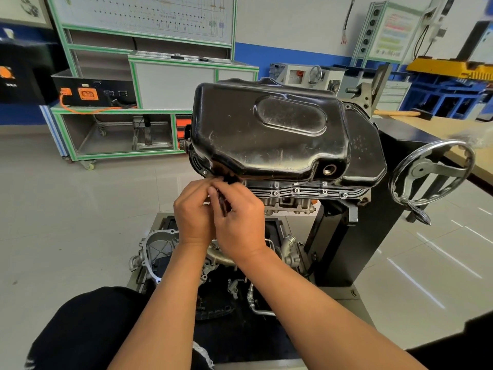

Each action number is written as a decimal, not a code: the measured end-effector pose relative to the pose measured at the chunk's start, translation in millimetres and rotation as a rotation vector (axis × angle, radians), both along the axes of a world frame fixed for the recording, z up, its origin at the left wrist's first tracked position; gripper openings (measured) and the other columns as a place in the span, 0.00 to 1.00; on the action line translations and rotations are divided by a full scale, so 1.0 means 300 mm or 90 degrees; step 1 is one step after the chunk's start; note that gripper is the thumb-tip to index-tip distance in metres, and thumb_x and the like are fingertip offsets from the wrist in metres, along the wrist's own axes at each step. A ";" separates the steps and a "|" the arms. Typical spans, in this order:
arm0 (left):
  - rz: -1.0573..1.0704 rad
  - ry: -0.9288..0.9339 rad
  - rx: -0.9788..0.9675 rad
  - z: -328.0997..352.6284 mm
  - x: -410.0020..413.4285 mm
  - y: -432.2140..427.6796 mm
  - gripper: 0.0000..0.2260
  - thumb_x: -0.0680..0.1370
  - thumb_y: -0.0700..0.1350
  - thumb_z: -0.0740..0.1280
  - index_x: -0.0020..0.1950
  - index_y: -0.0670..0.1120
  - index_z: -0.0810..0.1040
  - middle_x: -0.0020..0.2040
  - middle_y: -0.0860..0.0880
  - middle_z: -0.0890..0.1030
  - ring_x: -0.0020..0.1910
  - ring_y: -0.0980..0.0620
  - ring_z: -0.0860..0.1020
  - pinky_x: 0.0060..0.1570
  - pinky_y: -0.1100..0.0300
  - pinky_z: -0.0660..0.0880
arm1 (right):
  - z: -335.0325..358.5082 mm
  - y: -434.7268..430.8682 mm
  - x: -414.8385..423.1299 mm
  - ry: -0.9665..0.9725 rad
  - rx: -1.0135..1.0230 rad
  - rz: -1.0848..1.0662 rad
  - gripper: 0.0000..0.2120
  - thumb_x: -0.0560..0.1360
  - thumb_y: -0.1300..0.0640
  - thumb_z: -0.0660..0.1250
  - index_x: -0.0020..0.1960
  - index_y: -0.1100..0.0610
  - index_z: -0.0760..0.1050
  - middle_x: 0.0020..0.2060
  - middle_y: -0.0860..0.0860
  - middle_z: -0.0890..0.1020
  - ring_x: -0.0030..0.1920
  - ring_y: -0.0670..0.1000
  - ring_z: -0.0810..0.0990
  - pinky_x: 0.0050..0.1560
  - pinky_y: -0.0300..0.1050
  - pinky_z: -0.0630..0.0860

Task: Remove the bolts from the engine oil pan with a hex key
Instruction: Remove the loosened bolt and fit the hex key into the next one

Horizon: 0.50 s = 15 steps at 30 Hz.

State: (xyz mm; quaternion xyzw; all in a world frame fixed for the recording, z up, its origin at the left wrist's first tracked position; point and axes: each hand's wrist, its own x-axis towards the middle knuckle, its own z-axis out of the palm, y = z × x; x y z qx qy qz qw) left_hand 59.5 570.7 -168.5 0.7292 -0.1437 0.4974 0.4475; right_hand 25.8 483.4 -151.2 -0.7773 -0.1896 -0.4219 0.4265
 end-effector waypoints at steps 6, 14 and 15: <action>-0.001 0.008 -0.032 0.030 0.006 0.009 0.08 0.74 0.41 0.66 0.40 0.40 0.82 0.36 0.50 0.79 0.36 0.57 0.73 0.38 0.75 0.66 | 0.016 -0.002 0.008 0.014 0.079 0.028 0.06 0.75 0.63 0.73 0.51 0.61 0.85 0.41 0.53 0.85 0.41 0.45 0.80 0.45 0.41 0.79; -0.067 0.050 -0.081 0.040 -0.002 0.015 0.09 0.73 0.45 0.66 0.46 0.43 0.83 0.43 0.44 0.84 0.42 0.49 0.81 0.44 0.67 0.75 | 0.005 0.019 0.012 -0.009 0.086 0.063 0.08 0.72 0.69 0.73 0.51 0.64 0.85 0.43 0.56 0.85 0.44 0.51 0.83 0.49 0.42 0.80; -0.066 0.059 -0.075 0.039 -0.011 0.011 0.12 0.74 0.47 0.65 0.49 0.41 0.84 0.45 0.45 0.84 0.44 0.51 0.81 0.46 0.69 0.74 | 0.003 0.017 0.013 -0.017 0.079 0.059 0.08 0.72 0.69 0.73 0.51 0.65 0.85 0.43 0.57 0.85 0.44 0.52 0.83 0.50 0.41 0.80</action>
